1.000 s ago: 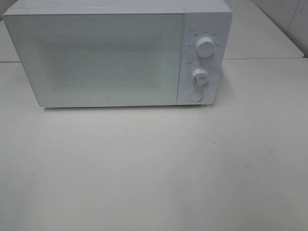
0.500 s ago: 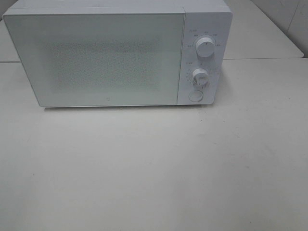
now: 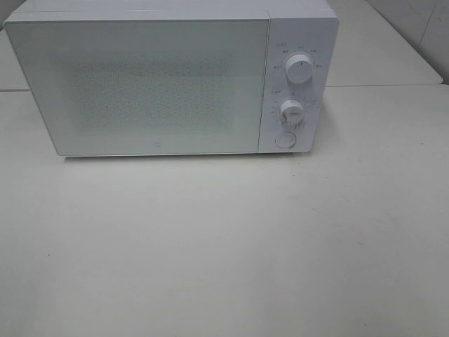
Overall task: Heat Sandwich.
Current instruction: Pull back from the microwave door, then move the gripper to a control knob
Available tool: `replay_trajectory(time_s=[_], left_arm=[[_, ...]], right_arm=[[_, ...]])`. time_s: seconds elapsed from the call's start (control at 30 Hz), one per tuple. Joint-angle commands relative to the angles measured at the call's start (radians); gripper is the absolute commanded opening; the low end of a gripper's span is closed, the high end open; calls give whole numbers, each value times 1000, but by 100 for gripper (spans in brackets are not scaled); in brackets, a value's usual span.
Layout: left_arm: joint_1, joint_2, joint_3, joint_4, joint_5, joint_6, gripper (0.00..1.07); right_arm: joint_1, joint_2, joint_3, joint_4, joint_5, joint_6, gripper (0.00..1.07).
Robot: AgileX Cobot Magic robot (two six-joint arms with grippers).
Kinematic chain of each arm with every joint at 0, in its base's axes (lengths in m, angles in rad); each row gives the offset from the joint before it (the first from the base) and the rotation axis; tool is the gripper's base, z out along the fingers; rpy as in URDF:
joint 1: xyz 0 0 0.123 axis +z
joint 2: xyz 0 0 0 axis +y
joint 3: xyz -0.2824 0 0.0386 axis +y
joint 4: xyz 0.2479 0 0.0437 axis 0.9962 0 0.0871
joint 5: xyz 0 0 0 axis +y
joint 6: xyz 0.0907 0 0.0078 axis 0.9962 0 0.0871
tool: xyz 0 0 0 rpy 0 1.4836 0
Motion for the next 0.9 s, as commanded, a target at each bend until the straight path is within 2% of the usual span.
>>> replay_trajectory(time_s=[0.03,0.9], left_arm=[[-1,-24,2,3,-14,2,98],[-1,-24,2,3,-14,2,98]], right_arm=[[-7,-28,-1,3,-5,7,74],[-7,-18,-6,13,-8,3,74]])
